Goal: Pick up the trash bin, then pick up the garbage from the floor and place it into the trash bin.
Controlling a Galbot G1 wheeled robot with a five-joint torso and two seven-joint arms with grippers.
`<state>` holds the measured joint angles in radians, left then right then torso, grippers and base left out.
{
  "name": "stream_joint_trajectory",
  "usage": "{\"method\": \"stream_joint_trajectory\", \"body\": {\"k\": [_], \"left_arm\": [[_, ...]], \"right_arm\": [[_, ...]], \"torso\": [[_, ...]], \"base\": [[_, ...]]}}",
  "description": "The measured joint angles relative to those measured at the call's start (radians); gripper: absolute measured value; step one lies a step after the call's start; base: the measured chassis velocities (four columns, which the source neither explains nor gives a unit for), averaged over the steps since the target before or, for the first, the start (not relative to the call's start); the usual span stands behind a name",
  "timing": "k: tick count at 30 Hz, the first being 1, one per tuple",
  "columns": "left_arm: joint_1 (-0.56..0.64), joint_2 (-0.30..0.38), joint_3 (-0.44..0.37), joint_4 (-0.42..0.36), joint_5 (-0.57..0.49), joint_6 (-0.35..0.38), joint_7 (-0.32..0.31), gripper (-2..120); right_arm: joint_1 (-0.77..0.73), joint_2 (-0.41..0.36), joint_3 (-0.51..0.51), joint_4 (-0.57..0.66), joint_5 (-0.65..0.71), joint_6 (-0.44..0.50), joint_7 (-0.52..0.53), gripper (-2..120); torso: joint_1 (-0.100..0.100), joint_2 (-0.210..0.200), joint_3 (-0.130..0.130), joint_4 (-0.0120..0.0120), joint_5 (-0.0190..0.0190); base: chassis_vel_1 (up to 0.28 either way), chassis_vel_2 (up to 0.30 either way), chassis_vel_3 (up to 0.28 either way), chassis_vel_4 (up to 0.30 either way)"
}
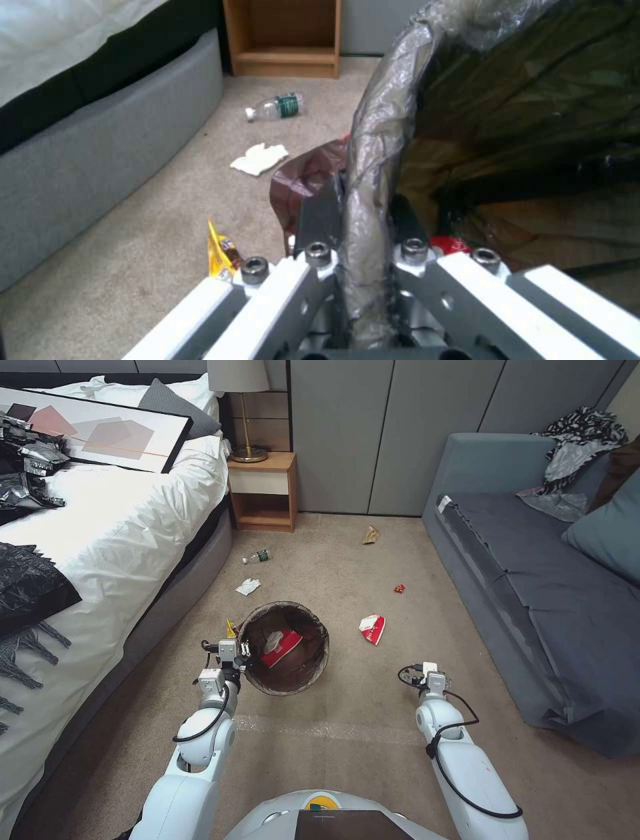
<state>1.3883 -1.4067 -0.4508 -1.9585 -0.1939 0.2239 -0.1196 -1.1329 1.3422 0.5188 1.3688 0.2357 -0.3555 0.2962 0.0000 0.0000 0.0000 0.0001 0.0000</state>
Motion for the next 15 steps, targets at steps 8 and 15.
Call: {"method": "stream_joint_trajectory", "body": {"k": [8,15], "left_arm": [[-0.001,0.0,-0.004,0.001,0.0,0.0,-0.001,2],[-0.001,0.0,-0.003,0.001,0.0,0.0,-0.001,2]], "right_arm": [[0.022,0.001,0.013,-0.067,-0.021,0.029,-0.001,100],[0.022,-0.002,0.028,-0.109,-0.032,0.047,-0.004,100]], "torso": [[0.0,0.0,0.0,0.0,0.0],[0.0,0.0,0.0,-0.0002,0.0]], "base": [[0.0,0.0,0.0,0.0],[0.0,0.0,0.0,0.0]]}}
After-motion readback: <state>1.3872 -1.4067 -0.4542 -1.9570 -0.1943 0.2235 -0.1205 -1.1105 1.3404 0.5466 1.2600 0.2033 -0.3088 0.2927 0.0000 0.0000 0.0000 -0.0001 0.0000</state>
